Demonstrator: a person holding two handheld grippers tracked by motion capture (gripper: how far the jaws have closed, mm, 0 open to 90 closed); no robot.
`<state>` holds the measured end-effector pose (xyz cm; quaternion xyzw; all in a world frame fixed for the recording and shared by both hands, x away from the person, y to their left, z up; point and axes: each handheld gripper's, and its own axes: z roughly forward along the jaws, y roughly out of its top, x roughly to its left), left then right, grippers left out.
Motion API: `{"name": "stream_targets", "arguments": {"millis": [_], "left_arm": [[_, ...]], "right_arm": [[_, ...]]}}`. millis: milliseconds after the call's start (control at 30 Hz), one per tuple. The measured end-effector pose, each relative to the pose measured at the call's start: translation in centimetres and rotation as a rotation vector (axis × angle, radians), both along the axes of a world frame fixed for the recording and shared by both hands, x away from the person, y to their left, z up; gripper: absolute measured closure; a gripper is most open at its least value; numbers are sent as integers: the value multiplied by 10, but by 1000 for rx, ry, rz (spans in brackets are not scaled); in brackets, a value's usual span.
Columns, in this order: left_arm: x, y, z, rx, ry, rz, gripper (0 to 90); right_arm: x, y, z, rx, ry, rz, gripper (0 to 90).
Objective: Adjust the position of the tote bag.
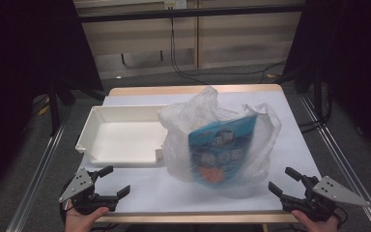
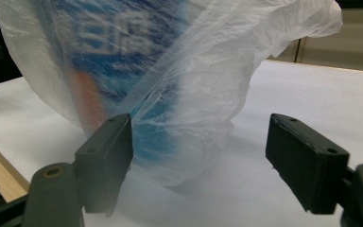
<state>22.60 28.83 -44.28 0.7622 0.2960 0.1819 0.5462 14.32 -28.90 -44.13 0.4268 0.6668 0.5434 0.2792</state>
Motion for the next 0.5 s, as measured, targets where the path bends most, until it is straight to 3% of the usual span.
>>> {"name": "stream_targets", "arguments": {"millis": [100, 233, 267, 500], "left_arm": [[0, -2, 1, -20, 10, -9, 85], [0, -3, 4, -6, -2, -24, 124], [0, -4, 5, -29, 0, -20, 134], [6, -8, 16, -25, -17, -45, 199]], "right_arm": [[2, 0, 3, 5, 7, 18, 289], [4, 1, 6, -9, 12, 36, 328], [5, 2, 8, -16, 13, 49, 359], [10, 7, 14, -18, 19, 82, 435]]}}
